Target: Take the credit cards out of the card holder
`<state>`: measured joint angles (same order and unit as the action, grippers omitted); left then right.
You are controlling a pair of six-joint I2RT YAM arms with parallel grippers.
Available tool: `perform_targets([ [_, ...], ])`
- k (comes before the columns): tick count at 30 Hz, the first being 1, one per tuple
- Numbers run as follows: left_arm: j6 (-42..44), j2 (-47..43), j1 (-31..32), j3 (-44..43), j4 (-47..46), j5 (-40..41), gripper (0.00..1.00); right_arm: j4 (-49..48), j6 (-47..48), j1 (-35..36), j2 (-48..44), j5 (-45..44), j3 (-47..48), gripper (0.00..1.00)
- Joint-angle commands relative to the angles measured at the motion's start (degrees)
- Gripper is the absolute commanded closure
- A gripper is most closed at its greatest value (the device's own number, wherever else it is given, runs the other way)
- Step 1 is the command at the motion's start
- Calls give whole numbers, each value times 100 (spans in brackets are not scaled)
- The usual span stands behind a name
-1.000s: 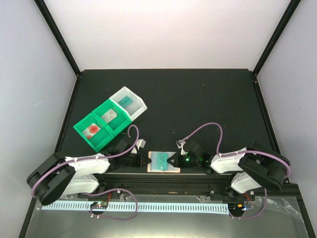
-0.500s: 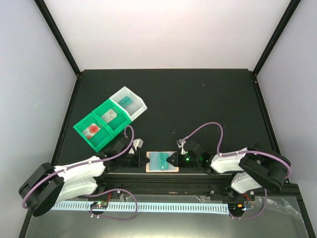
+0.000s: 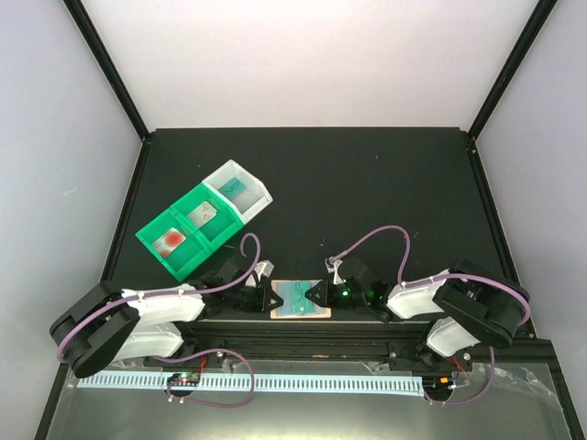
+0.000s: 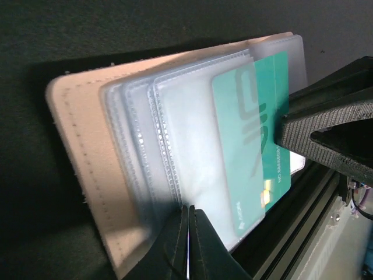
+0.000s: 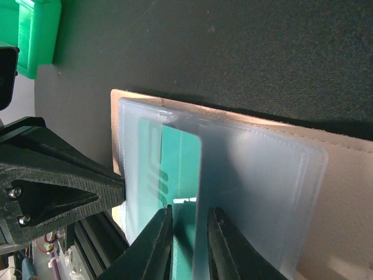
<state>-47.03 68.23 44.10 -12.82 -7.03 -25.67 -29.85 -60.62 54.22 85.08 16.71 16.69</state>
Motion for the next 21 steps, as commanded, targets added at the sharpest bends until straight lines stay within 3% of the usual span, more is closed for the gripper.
perform_targets([
  [1,-115,172,134,-137,-485,-130,96,-8,-55,-25,48,-97,-44,83],
  [10,-132,-401,389,-556,392,486,91,49,-48,-27,-59,-181,-95,84],
  [14,-86,-273,389,-555,355,549,92,29,-26,-25,-44,-188,-91,92],
  [21,-100,391,415,-459,-201,278,96,-83,-31,-25,96,-87,-36,88],
])
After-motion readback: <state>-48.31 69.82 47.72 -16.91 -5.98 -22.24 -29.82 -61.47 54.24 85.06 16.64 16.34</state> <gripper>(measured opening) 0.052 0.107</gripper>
